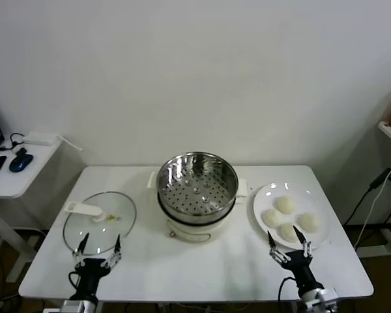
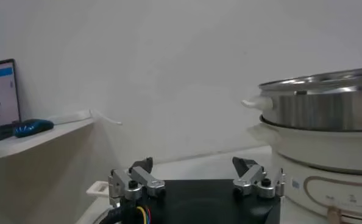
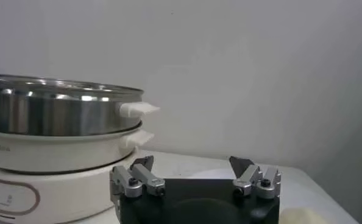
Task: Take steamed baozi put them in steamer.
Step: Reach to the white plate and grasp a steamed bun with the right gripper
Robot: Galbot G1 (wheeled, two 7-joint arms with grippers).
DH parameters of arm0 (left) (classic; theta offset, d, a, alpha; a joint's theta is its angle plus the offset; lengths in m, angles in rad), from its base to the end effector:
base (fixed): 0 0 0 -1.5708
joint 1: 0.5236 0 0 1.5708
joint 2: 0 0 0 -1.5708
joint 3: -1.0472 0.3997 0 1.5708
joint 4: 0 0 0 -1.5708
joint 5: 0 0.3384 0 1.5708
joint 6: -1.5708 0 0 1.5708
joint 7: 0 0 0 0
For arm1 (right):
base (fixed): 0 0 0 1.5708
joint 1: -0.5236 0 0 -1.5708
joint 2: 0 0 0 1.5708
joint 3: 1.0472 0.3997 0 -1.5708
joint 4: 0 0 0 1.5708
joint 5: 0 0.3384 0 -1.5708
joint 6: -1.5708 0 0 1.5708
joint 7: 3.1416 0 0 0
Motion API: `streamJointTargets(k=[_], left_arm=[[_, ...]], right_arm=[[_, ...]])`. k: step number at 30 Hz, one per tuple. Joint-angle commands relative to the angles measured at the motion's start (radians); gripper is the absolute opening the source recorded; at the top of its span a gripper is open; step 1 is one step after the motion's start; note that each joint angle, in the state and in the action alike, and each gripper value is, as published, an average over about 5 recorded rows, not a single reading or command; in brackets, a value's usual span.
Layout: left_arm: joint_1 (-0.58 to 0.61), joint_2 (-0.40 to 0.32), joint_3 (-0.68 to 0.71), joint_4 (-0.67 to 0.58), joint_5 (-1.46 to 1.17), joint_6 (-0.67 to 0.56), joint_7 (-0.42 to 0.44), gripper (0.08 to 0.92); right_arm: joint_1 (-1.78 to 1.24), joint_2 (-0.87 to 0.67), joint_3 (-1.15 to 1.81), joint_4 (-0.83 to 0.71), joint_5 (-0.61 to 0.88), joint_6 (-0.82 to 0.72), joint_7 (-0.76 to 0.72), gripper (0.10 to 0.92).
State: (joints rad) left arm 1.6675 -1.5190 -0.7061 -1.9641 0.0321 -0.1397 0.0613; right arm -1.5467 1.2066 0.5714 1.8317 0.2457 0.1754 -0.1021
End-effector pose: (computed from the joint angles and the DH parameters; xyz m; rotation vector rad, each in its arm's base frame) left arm 0.0951 0.0706 -0.3957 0.0884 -3.0393 -0.2617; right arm 0.1495 -0.1259 -0.4078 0.2672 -3.0602 0.1577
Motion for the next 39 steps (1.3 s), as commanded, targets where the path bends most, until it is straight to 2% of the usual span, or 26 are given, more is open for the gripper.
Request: streamJointTargets(k=[1,8,13,19,23,27,32,39], left_arm=[[0.0,0.0,0.0,-0.005,-0.007,-0.008,-0.001,0.823],[-0.008,0.003,0.004,-0.005,0.001,-0.005,0.001,0.823],[-0.015,0.003,0.014,0.001,-0.001,-0.003,0.004,0.823],[-0.027,0.007,0.017,0.009,-0.005,0.002,0.009,0.823],[-0.035,0.013,0.013,0.008,-0.007,0.012,0.008,0.823],[-0.04,0.016,0.012,0.013,-0.008,0.028,0.001,0.823],[-0.043,0.018,0.014,0.011,-0.027,0.031,0.001,0.823],[-0.048,0.017,0.009,-0.012,-0.046,0.046,0.001,0.823]], right_arm=[[0.018,-0.008,0.015,0.01,0.016,-0.023,-0.018,0.823],[0.211,-0.249,0.083,-0.009,0.028,-0.155,-0.126,0.823],[0.367,-0.478,0.046,-0.105,0.045,-0.192,-0.247,0.823],[0.615,-0.701,-0.127,-0.281,0.029,-0.195,-0.562,0.823],[0.85,-0.793,-0.357,-0.417,-0.055,-0.195,-0.809,0.823],[1.174,-0.804,-0.688,-0.545,-0.126,-0.148,-0.96,0.823],[1.584,-0.714,-1.113,-0.712,-0.153,-0.071,-1.061,0.823],[1.872,-0.56,-1.506,-0.908,-0.176,-0.008,-1.146,0.823]])
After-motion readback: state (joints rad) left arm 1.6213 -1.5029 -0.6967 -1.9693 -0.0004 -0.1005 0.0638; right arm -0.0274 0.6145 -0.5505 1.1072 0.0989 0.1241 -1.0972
